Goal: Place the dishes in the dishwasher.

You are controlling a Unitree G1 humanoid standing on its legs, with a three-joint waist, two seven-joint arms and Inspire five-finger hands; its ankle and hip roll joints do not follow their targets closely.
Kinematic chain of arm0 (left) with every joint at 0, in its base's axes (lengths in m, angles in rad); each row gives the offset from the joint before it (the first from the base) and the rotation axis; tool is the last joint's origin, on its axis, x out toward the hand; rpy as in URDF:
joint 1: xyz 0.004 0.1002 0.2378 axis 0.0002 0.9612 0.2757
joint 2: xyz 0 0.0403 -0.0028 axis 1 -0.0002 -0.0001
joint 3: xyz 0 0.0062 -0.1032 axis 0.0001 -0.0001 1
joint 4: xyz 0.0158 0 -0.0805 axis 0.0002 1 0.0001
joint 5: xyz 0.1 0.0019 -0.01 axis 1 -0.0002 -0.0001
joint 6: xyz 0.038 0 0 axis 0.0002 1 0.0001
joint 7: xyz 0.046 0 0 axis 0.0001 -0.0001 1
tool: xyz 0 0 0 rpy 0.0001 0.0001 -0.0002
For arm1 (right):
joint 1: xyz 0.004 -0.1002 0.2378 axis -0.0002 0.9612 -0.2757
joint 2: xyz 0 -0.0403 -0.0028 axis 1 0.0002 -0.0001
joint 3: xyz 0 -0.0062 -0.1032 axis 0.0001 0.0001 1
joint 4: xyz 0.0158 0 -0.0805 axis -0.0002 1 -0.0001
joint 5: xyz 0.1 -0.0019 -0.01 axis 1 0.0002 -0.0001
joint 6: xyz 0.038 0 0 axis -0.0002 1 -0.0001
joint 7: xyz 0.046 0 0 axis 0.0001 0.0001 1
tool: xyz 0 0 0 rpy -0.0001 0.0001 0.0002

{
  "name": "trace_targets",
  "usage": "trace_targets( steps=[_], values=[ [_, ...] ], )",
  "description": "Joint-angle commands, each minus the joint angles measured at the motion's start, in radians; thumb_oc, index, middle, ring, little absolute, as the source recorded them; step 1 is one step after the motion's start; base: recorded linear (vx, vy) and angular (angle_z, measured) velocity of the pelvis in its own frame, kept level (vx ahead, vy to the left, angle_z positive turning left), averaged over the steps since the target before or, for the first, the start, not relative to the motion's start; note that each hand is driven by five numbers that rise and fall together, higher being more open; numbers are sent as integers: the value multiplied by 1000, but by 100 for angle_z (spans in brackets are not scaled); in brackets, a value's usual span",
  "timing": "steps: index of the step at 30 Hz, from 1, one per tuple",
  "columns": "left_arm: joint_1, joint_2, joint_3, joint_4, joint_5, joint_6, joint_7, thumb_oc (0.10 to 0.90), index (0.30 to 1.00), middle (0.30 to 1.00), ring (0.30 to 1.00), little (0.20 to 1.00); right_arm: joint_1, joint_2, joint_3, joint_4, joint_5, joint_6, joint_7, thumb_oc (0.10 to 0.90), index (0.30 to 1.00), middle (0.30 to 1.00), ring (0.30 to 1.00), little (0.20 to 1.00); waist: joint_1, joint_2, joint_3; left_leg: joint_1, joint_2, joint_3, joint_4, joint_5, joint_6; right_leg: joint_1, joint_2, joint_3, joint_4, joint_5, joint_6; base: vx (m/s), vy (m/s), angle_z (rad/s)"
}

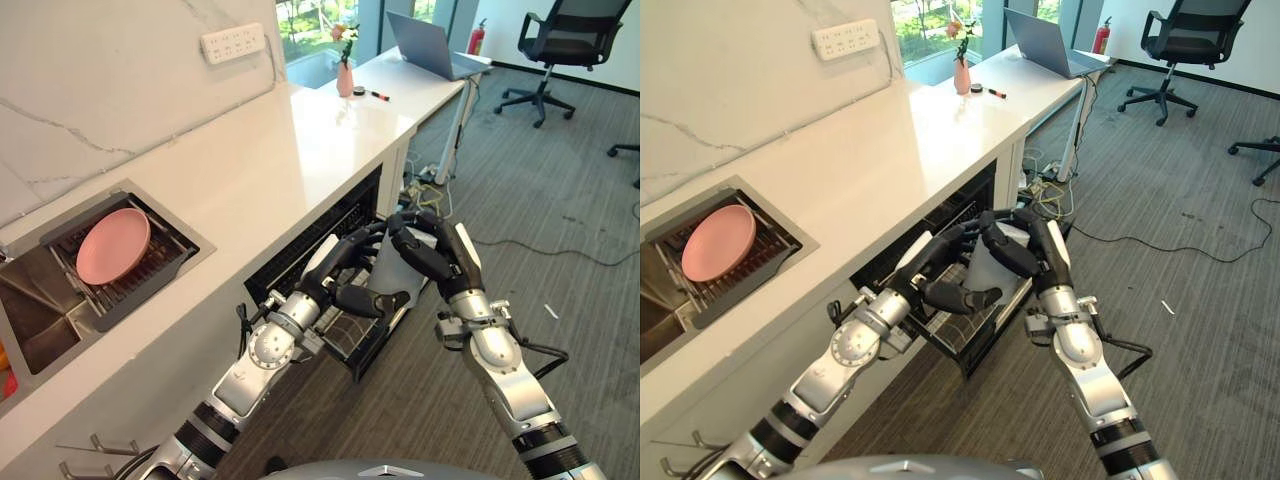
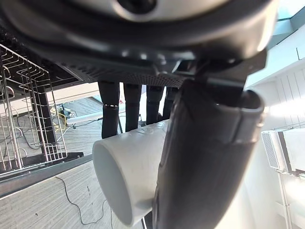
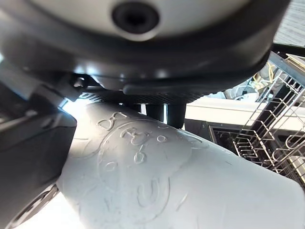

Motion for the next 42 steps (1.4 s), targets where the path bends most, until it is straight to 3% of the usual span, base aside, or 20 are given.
trace_targets(
  steps=[1,12,13,23,31,32,36,42],
  values=[
    [-216,37,120,42,70,-123,122,400,300,300,300,300,-49,-27,-57,-144,-90,-74,-30,400,300,300,300,300,18,-23,-28,98,5,19,4,-133,10,-52,-11,-22,9,-4,33,0,0,0],
    [-213,44,124,39,161,-131,188,400,300,300,300,300,-71,-30,-21,-180,-171,-80,-60,400,300,300,300,300,20,-24,-27,98,0,22,4,-137,15,-57,-12,-16,9,-4,34,0,0,0],
    [-208,46,128,40,180,-128,195,800,900,900,900,900,-70,-31,-23,-179,-183,-78,-66,400,300,300,300,300,20,-25,-27,98,0,20,4,-138,15,-56,-12,-16,9,-4,34,0,0,0],
    [-205,123,174,8,448,-159,289,800,900,900,900,900,-53,-60,-76,-149,-331,-75,-146,400,300,300,300,300,26,-26,-26,98,0,12,4,-141,15,-53,-10,-22,9,-8,36,6,0,0],
    [-140,129,221,-33,399,-173,300,800,900,900,900,900,-93,-39,-69,-60,-308,-86,-187,400,300,300,300,300,43,-27,-32,95,-2,3,4,-139,16,-52,-12,-27,9,-9,34,1,1,0],
    [-125,127,226,-38,382,-177,307,800,900,900,900,900,-138,-15,-13,66,-300,-87,-206,400,300,300,300,300,60,-25,-28,94,-4,-6,4,-139,16,-45,-13,-34,9,-11,33,10,9,4],
    [-95,131,219,-55,362,-187,298,800,900,900,900,900,-211,20,86,294,-340,-53,-229,400,300,300,300,300,94,-21,-22,88,-6,-30,4,-140,14,-33,-16,-54,9,-17,34,33,21,15],
    [-61,154,205,-105,310,-212,296,800,900,900,900,900,-334,32,113,517,-354,-27,-303,400,300,300,300,300,150,-21,6,48,-14,-70,4,-126,12,-41,-19,-85,9,-14,35,-43,13,26]
  ],
)
